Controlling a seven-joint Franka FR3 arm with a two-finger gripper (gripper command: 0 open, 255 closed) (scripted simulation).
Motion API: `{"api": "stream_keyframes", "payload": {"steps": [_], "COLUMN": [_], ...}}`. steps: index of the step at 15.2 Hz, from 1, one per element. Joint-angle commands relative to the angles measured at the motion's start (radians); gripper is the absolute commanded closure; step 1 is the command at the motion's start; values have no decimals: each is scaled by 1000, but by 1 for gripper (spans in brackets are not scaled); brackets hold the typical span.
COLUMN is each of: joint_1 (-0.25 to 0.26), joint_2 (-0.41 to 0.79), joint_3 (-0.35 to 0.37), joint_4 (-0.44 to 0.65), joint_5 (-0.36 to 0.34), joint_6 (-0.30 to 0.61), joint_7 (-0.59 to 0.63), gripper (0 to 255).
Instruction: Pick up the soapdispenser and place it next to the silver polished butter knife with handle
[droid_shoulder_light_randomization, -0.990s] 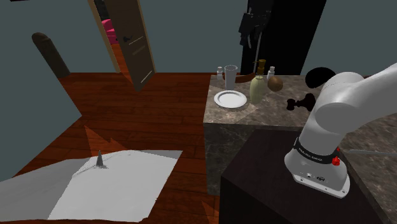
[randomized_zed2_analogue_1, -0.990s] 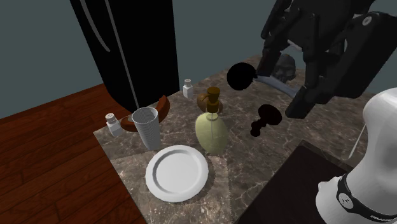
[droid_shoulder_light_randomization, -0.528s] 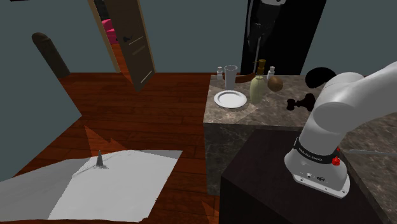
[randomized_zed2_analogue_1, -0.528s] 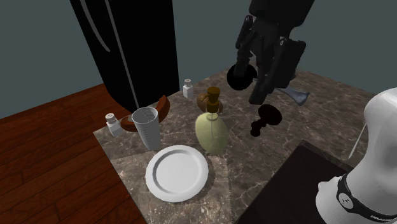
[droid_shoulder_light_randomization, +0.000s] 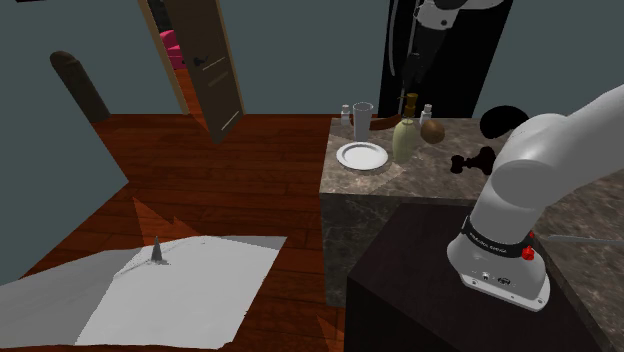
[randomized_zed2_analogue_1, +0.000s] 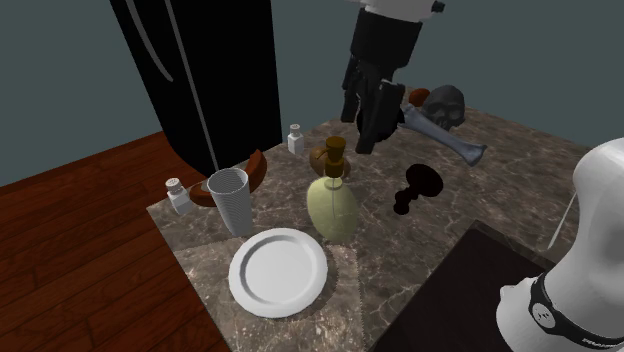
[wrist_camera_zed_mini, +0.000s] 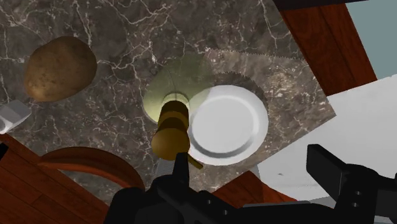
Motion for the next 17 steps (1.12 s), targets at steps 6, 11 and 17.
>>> {"api": "stream_keyframes", "payload": {"steps": [6,11,17], "joint_1": [27,39,44], "joint_2": [146,182,195], "joint_3": [-165,-188,-196], "joint_4": [44,3,-8], "joint_5": [5,10,13], "joint_6": [106,182,206], "joint_7": [-157,-165,-168], "gripper": [0,0,0]}}
